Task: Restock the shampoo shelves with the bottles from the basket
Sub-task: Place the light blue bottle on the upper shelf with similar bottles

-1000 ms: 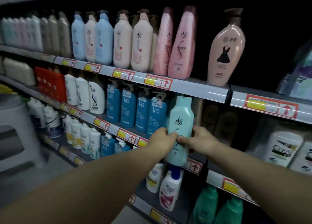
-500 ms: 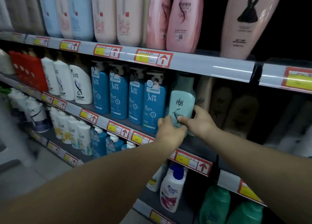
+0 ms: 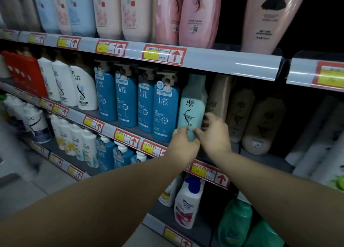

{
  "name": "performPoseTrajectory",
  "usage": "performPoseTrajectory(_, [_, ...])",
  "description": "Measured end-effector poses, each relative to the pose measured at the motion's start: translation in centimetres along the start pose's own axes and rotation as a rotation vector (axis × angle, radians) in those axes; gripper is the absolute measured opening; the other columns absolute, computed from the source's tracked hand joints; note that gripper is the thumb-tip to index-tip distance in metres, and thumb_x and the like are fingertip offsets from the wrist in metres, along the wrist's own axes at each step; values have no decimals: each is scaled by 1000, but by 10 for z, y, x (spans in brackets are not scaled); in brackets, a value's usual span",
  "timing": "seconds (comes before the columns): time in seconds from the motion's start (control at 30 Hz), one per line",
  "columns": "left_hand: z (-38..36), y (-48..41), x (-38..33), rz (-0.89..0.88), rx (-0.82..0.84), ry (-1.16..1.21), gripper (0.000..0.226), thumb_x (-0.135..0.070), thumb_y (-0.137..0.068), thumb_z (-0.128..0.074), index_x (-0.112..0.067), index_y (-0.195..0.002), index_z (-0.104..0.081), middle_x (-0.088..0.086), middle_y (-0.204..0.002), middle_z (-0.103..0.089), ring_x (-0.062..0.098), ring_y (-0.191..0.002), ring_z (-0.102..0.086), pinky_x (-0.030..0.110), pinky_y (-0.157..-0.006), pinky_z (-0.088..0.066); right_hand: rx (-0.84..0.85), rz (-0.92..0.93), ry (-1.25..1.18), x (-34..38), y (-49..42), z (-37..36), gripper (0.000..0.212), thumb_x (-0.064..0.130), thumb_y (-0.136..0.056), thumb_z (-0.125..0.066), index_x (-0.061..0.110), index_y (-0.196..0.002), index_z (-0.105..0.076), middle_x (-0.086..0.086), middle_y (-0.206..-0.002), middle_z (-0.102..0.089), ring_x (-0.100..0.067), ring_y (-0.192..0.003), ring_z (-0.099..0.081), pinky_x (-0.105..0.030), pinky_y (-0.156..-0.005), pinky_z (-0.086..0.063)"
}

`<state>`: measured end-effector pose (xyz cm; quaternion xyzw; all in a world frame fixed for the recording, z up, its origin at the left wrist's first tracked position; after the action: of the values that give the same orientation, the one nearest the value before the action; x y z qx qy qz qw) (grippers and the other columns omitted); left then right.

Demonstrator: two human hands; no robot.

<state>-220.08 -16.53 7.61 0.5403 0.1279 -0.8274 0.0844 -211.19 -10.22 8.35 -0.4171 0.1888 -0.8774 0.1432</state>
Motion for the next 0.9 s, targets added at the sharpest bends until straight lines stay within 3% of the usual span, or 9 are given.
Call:
performPoseTrajectory(0.13, [3, 4, 0, -6, -8, -3, 55, -19, -94, -50, -15, -146, -33, 3, -139, -38, 16, -118, -50, 30, -98, -44, -90, -23, -10, -4, 7, 7, 23, 19, -88, -70, 13, -108, -62, 0, -93, -68, -16, -85, -65, -33, -78, -56])
performPoseTrajectory(0.23, [6, 3, 1, -9, -11, -29, 55, -21, -95, -48, -16, -147, -31, 3, -138, -39, 15, -118, -48, 25, -91, -39, -124, -80, -31, -12, 8, 13, 14, 19, -90, -67, 11, -102, -63, 3, -84, -63, -16, -82, -62, -33, -78, -54])
performPoseTrajectory(0.47, [4, -4, 8, 4, -7, -38, 56, -22, -95, -47, -16, -148, -30, 3, -142, -39, 16, -125, -46, 25, -95, -36, -132, -116, -45, -24, 1, 16, 6, 16, -92, -64, 12, -95, -64, 2, -79, -61, -13, -76, -58, -25, -72, -44])
performPoseTrajectory(0.67, [5, -1, 12, 7, 13, -50, 54, -21, -96, -46, -16, -148, -31, 3, -144, -38, 17, -126, -46, 22, -92, -34, -126, -149, -36, -30, 5, 19, 7, 18, -92, -63, 12, -90, -64, 5, -71, -56, -13, -70, -55, -25, -68, -45])
performPoseTrajectory(0.77, [8, 4, 9, -1, 34, -86, 52, -20, -97, -43, -16, -148, -33, 4, -146, -37, 18, -129, -44, 23, -94, -34, -90, -145, -49, -26, 20, 30, 8, 21, -93, -62, 14, -89, -64, 5, -74, -59, -8, -69, -54, -15, -59, -40])
performPoseTrajectory(0.9, [12, 22, -3, -28, 41, -159, 51, -22, -99, -41, -18, -148, -32, 4, -148, -36, 18, -131, -42, 29, -103, -34, 15, -102, -114, -15, 53, 62, 7, 23, -95, -59, 19, -92, -64, 6, -84, -64, -2, -78, -57, -9, -62, -39])
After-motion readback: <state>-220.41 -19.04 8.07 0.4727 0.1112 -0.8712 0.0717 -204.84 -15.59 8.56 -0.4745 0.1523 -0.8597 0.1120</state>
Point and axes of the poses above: each hand's wrist, its own y-axis away from the middle knuckle, its own z-axis out of the back of the hand, x = y × z, the point moved 1 cm from there along -y, towards the middle knuckle
